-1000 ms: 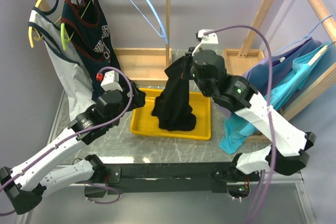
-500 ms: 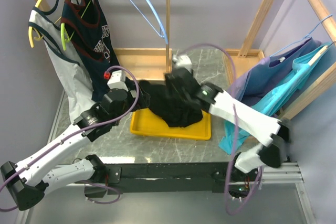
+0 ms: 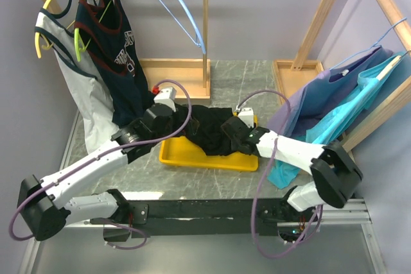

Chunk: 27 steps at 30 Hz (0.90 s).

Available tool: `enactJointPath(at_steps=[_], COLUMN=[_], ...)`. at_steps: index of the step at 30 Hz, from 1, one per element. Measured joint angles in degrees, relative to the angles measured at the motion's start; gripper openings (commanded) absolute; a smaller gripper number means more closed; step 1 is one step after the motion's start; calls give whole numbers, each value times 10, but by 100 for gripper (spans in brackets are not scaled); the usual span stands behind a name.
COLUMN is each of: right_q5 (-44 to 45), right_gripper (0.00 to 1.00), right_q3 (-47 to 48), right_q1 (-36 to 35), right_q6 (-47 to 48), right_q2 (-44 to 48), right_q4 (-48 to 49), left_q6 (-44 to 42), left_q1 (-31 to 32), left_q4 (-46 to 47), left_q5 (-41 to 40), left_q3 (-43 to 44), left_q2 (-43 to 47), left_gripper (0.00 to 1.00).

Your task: Place the tank top on the hanger

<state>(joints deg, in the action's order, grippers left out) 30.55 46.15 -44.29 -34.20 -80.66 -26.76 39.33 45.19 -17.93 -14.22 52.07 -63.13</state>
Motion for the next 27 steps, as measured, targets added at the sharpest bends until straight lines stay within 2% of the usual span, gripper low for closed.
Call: enactJointPath(at_steps=[4, 10, 13, 15, 16, 17, 18, 19, 20, 22, 27], right_q5=[-6, -38, -50, -59, -64, -68, -72, -75, -78, -79, -76], right_gripper=[59, 57, 52, 45, 42, 28, 19, 11, 0, 0, 0], right_q3=[-4, -4, -4, -4, -4, -4, -4, -4, -4, -4, 12], right_q1=[16, 48, 50, 51, 51, 51, 51, 51, 52, 54, 54], right_q6=[0, 0, -5, -8, -10, -11, -14, -13, -16, -19, -19], right_q2=[-39, -61, -71, -76, -79, -81, -83, -85, -85, -85, -68], right_q4=[29, 76, 87, 94, 99, 102, 104, 105, 106, 106, 82], left_q6=[-13, -26, -27, -27, -27, -26, -24, -22, -20, -12, 6], left_q1=[2, 20, 30, 34, 35, 35, 36, 36, 36, 36, 33], left_q4=[43, 68, 73, 77, 78, 79, 79, 80, 81, 79, 30], left_q5=[52, 74, 73, 74, 73, 71, 66, 60, 49, 26, -78], left_q3=[3, 24, 31, 36, 40, 44, 50, 56, 60, 65, 71], left_q2=[-55, -217, -276, -303, -314, -323, -333, -342, -348, -351, -307], left_gripper=[86, 84, 83, 78, 67, 60, 53, 31, 19, 1, 1])
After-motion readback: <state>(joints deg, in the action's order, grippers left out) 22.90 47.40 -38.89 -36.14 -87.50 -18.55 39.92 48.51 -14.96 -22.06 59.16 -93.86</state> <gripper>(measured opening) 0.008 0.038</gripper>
